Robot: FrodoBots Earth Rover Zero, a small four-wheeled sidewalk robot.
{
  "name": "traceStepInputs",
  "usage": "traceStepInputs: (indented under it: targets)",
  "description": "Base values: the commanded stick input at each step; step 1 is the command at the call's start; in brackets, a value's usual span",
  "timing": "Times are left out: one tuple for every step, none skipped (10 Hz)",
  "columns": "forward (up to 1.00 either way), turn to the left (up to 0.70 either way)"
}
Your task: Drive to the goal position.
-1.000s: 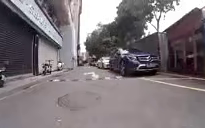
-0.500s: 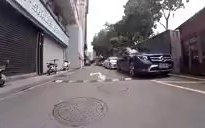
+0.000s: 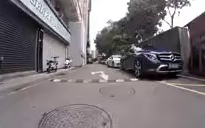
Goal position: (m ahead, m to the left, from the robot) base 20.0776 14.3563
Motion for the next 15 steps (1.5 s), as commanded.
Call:
traceStepInputs:
  targets:
    - [0.70, 0.00]
    - [0.70, 0.00]
    - [0.70, 0.00]
    - [0.00, 0.00]
    - [0.00, 0.00]
    - [0.00, 0.00]
    - [0.00, 0.00]
    - [0.00, 0.00]
    - [0.00, 0.00]
    - [0.00, 0.00]
    - [0.70, 0.14]
    - [0.70, 0.14]
    - [0.70, 0.14]
    - [0.70, 0.14]
    - [0.70, 0.14]
